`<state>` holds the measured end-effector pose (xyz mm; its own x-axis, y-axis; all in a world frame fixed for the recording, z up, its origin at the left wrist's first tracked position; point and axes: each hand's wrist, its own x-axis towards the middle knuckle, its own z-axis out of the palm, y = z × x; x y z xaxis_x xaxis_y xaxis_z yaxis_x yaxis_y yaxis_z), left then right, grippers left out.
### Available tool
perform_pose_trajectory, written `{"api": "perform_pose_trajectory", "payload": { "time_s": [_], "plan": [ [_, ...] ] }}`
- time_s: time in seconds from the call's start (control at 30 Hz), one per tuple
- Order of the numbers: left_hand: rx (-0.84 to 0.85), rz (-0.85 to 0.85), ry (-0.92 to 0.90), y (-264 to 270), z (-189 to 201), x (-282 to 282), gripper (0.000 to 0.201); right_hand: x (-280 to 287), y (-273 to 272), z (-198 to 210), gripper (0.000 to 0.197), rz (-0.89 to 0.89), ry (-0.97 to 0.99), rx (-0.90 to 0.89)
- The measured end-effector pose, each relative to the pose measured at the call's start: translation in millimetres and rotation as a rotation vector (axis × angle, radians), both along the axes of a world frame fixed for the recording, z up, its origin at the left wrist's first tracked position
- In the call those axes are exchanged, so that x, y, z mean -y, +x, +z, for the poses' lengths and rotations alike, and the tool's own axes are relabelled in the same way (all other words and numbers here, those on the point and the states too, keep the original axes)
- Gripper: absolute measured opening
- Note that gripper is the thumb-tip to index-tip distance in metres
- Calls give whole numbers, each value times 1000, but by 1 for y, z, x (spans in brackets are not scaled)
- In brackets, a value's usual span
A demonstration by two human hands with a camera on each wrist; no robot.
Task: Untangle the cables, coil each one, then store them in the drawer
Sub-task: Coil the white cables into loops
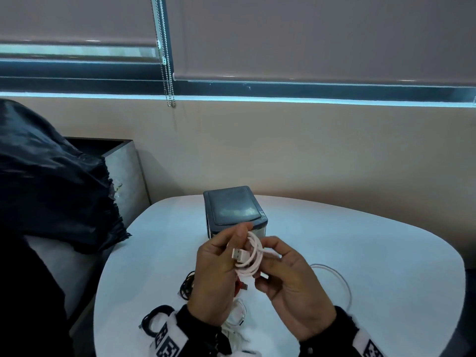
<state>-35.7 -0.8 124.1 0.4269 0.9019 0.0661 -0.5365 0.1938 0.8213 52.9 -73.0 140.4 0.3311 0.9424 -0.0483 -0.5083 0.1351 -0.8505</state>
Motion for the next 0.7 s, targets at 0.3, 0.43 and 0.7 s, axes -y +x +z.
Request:
{"api": "perform_pose_trajectory", "payload": {
  "time_s": [0.3, 0.43, 0.7],
  "plan": [
    [-117, 269, 235, 2, 9, 3, 14, -3, -6, 8, 13, -60, -35, -106],
    [-157, 279, 267, -3, 9, 4, 14, 3, -1, 8, 25, -28, 25, -139],
    [-171, 392, 328, -8, 20, 10, 10, 6, -1, 11, 19, -24, -51, 90]
  ]
}}
